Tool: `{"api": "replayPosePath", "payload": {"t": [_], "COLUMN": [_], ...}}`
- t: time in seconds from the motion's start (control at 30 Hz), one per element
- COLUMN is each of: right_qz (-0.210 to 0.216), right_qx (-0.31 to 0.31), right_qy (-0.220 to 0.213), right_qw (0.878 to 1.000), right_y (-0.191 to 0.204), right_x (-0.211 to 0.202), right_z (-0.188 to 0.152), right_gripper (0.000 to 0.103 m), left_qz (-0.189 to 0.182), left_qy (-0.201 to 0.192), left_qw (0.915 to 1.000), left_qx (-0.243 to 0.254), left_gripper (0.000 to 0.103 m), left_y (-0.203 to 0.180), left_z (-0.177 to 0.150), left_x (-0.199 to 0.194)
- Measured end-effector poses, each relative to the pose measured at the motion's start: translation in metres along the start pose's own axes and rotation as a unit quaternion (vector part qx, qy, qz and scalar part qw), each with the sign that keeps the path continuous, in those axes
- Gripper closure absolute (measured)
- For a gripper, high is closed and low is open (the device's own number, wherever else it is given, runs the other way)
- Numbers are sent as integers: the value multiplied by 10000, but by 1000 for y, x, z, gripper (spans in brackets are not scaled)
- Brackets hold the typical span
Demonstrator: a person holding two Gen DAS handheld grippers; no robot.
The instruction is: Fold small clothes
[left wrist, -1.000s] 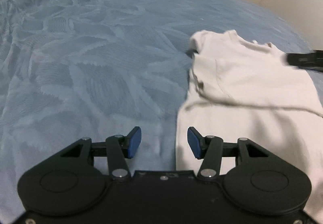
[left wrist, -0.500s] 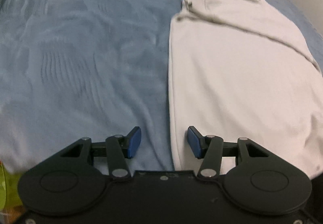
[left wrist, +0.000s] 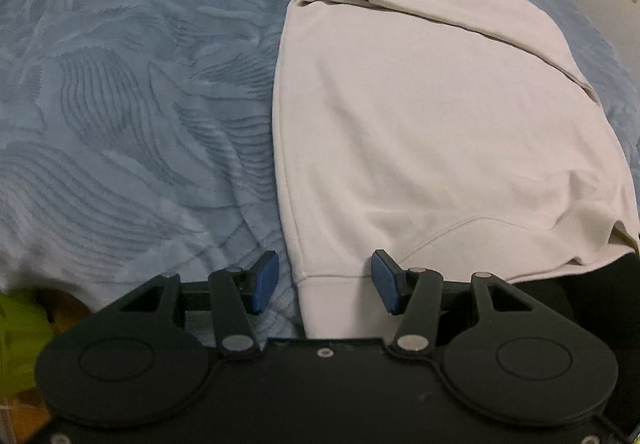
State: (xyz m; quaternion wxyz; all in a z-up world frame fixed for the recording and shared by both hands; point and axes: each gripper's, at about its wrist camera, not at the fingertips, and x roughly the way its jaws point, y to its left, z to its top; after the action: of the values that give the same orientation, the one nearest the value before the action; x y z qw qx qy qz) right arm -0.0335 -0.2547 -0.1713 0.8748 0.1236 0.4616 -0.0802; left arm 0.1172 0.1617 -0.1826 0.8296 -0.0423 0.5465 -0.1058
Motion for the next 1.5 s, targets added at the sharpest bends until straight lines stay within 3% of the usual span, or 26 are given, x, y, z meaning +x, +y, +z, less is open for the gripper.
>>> {"api": "replayPosePath", "payload": {"t": [0.1, 0.2, 0.37, 0.43, 0.47, 0.5, 0.57, 0.67, 0.77, 0.83, 1.0, 1.1, 1.23, 1.33, 1.4, 1.5], "right_qz": [102, 107, 230, 295, 323, 211, 176, 196, 292, 381, 354, 120, -118, -103, -285, -969], "right_qx": [16, 35, 534, 544, 503, 430, 301, 292, 410, 439, 211, 156, 416, 528, 389, -99], "right_qy": [83, 66, 189, 136, 65, -64, -262, -533, -997, -1241, -1439, -1084, -416, 33, -91, -666], "right_qw": [9999, 9999, 9981, 9980, 9982, 9988, 9990, 9980, 9937, 9906, 9887, 9939, 9982, 9985, 9988, 9930], "right_y": [-2, -4, -9, -7, -6, -4, -2, -4, -10, -13, -4, 1, -7, -9, -3, 16], "right_x": [-1, 3, 14, 16, 15, 12, 2, -19, -55, -78, -106, -93, -46, -17, -22, -45], "right_z": [-7, -14, -10, -10, -10, -10, -8, -2, 7, 14, 27, 22, -1, -14, -13, -2], "right_gripper": [27, 22, 12, 44, 77, 83, 90, 93, 93, 93, 93, 93, 93, 88, 82, 77], "left_qz": [76, 142, 27, 43, 33, 10, 88, 163, 300, 175, 213, 326, 383, 262, 532, 1115], "left_qy": [10, 19, 57, 27, 9, -21, -110, -209, -549, -774, -1135, -832, -186, 146, 181, -191], "left_qw": [9999, 9992, 9975, 9982, 9985, 9986, 9992, 9991, 9979, 9967, 9932, 9960, 9991, 9993, 9984, 9931], "left_qx": [-90, -379, -700, -598, -542, -524, -363, -337, -191, -189, -122, -19, -68, -200, -33, 306], "left_gripper": [44, 34, 31, 32, 40, 51, 94, 96, 96, 96, 96, 96, 95, 92, 79, 76], "left_y": [1, 7, 16, 13, 12, 11, 9, 8, 8, 12, 11, 8, 12, 14, 9, -1], "left_z": [-5, -9, -10, -9, -9, -8, -6, 1, 8, 14, 24, 21, 4, -3, 0, 11], "left_x": [0, 4, 10, 10, 9, 8, 4, -9, -38, -61, -99, -88, -40, -15, -13, -28]}}
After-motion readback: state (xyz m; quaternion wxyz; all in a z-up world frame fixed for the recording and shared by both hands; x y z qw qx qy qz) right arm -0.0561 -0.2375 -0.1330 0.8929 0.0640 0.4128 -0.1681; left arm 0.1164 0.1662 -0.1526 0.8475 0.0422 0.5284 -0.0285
